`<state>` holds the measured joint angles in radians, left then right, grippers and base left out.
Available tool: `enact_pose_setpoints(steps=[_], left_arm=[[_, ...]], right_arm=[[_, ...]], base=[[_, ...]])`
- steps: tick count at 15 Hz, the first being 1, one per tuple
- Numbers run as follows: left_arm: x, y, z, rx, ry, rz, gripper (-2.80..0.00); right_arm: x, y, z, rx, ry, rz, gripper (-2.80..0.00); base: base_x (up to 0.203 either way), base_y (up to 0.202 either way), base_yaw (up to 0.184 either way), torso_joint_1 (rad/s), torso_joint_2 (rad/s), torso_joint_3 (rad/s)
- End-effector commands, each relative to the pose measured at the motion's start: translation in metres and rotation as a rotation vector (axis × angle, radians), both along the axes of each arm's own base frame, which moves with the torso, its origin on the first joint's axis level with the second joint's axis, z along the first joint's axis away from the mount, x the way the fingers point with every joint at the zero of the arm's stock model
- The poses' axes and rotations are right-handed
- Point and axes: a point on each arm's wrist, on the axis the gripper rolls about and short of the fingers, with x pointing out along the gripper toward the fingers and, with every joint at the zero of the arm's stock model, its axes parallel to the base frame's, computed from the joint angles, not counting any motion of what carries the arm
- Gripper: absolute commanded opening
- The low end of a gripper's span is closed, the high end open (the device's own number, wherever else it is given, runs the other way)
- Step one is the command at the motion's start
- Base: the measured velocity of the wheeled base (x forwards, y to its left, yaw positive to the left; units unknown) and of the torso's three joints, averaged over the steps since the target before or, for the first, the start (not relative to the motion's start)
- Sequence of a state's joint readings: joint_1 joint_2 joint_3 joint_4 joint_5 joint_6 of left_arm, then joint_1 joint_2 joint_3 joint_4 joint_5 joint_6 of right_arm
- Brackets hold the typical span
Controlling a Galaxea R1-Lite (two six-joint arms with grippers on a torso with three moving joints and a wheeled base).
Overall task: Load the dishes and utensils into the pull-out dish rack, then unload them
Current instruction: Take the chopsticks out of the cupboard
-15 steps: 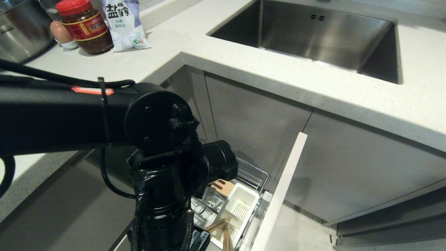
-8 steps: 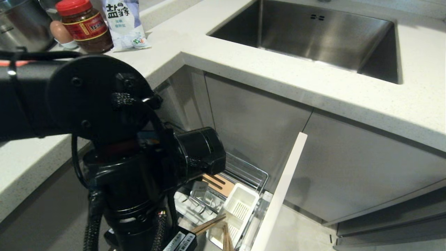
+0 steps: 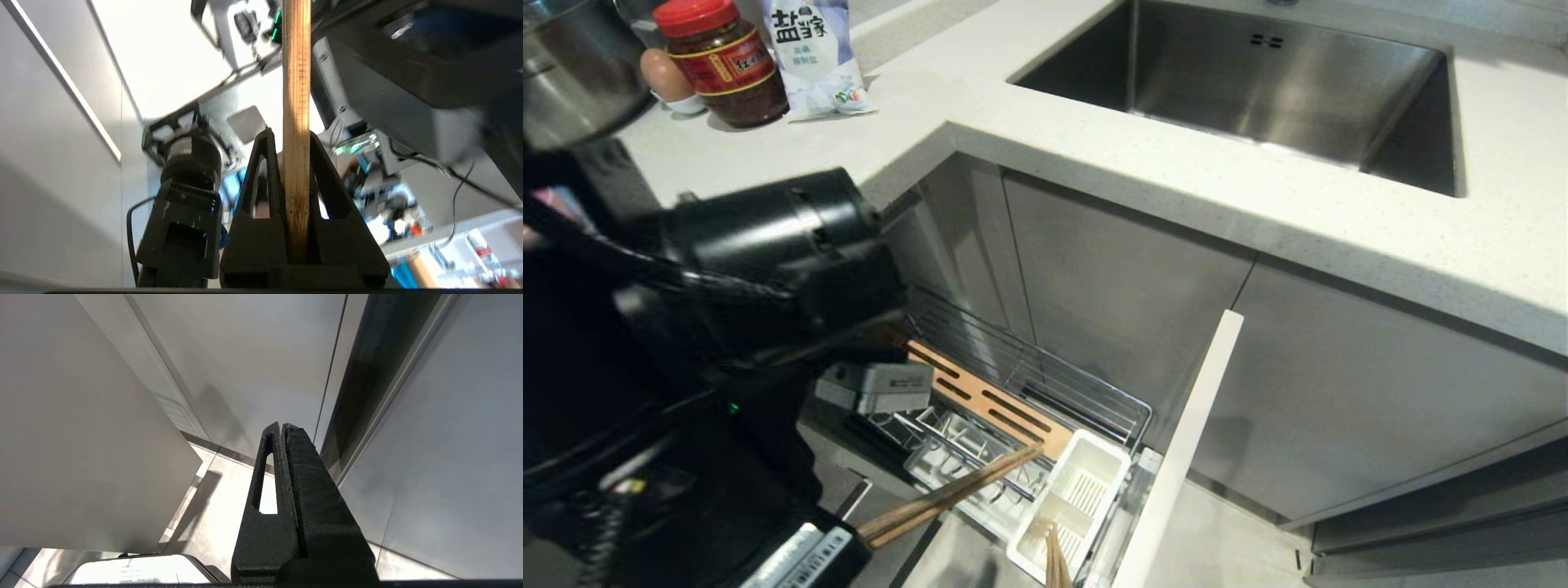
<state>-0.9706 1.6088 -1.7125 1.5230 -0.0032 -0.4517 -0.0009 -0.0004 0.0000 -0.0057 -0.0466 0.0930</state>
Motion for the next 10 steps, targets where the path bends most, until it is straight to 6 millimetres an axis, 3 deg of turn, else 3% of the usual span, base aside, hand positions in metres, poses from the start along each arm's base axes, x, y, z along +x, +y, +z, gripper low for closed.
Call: enact_pose_setpoints(steps=[1,10], left_arm=[[-0.019,0.027,0.025,-0.103,-0.088,0.001,-2.80],[-0.055,0.091,0.072,-0.298,-0.456,0.108,-2.80]], right_arm=[[0.000,0.000,0.000,0.001,-0.005,-0.002,-2.80],[0.000,0.000,0.000,0.001,-0.005,0.000,-2.80]], base=[[0.000,0.000,0.000,0.000,0.00,0.000],[0.000,0.000,0.000,0.000,0.00,0.000]])
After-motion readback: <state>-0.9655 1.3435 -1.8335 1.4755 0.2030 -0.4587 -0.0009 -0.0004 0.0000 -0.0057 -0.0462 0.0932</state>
